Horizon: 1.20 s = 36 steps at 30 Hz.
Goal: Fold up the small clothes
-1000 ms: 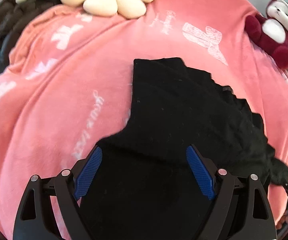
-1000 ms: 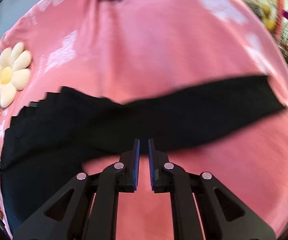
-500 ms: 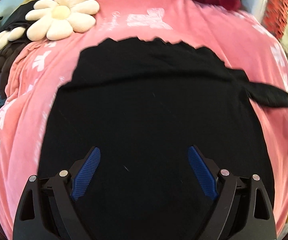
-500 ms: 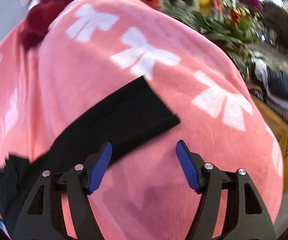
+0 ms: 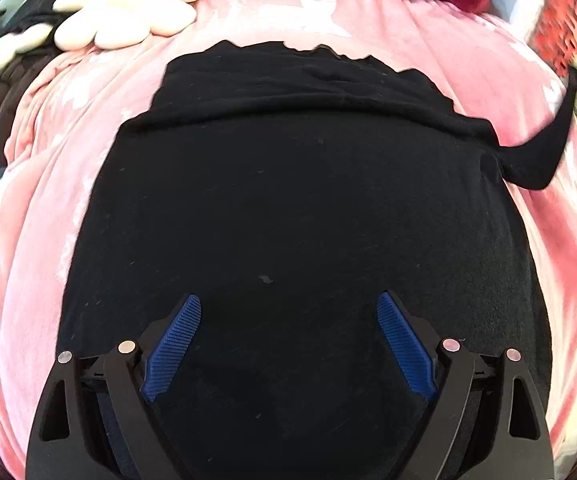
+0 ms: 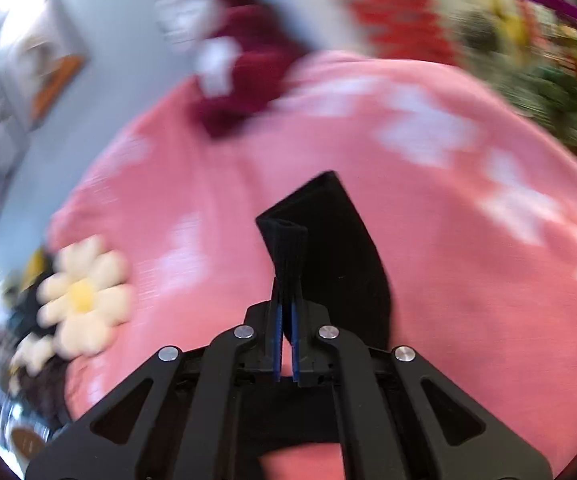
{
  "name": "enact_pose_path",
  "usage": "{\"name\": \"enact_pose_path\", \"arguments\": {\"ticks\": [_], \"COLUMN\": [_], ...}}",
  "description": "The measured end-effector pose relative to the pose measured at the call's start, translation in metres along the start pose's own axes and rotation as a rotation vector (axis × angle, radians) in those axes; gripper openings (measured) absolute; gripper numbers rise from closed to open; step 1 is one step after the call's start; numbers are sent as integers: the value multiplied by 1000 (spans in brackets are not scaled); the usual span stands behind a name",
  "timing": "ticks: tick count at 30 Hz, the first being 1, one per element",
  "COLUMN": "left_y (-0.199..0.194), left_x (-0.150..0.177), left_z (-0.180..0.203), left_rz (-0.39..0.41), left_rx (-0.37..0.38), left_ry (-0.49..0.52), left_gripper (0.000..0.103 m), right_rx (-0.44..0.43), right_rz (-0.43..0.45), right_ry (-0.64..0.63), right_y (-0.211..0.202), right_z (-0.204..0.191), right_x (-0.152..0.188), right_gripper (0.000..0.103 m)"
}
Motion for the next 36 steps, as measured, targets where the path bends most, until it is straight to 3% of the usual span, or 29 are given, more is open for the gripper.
{"name": "enact_pose_path", "arguments": {"ticks": [3, 6, 9, 15, 18, 21, 25, 26, 27, 29, 31, 32, 33, 36], "left_y": [-6, -15, -21, -28, -29, -28, -27, -27, -27, -27, -28, -30, -32, -33], "left_x": [5, 11, 17, 29, 35, 38, 40, 40, 38, 36, 32, 27, 20, -15], "left_z": [-13, -26, -38, -58, -65, -71, -77, -80, -81, -84, -87, -89, -91, -99], "left_rz": [8, 23, 33, 44, 42, 37, 36, 35, 36, 43, 50, 61, 77, 125], "left_rx": [0, -1, 5, 10, 9, 9, 14, 13, 15, 14, 22, 23, 25, 47], "left_ry": [-23, -43, -60, -81, -85, -93, -108, -112, -116, -125, -128, -133, -139, -164], "left_gripper": [88, 88, 88, 88, 88, 88, 88, 88, 88, 88, 88, 88, 88, 88], "right_rx": [-114, -189, -206, -116, -49, 60, -15, -56, -71, -67, 36, 112, 196, 314], "right_rz": [-98, -230, -354, -552, -597, -714, -691, -662, -608, -481, -368, -337, -322, -293], "right_ry": [-68, -168, -256, -430, -520, -599, -616, -575, -547, -501, -475, -459, -410, -244], "right_y": [32, 75, 110, 170, 189, 206, 171, 152, 136, 105, 85, 82, 82, 85], "right_z": [-79, -161, -209, -229, -221, -196, -194, -192, -188, -166, -123, -98, -65, 1], "right_x": [38, 109, 186, 319, 360, 399, 384, 367, 347, 304, 254, 234, 210, 161], "right_gripper": [2, 2, 2, 2, 2, 5, 10, 25, 55, 73, 68, 52, 46, 40]}}
Point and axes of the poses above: each gripper's, at about its wrist camera, not at the fingertips, and y roughly the way its jaws point, z to its right, x to its underside, the point moved 5 cm from there along y, roughly the way its jaws point, and after that the axes turned 15 degrees about y, right-handed, at the moved point
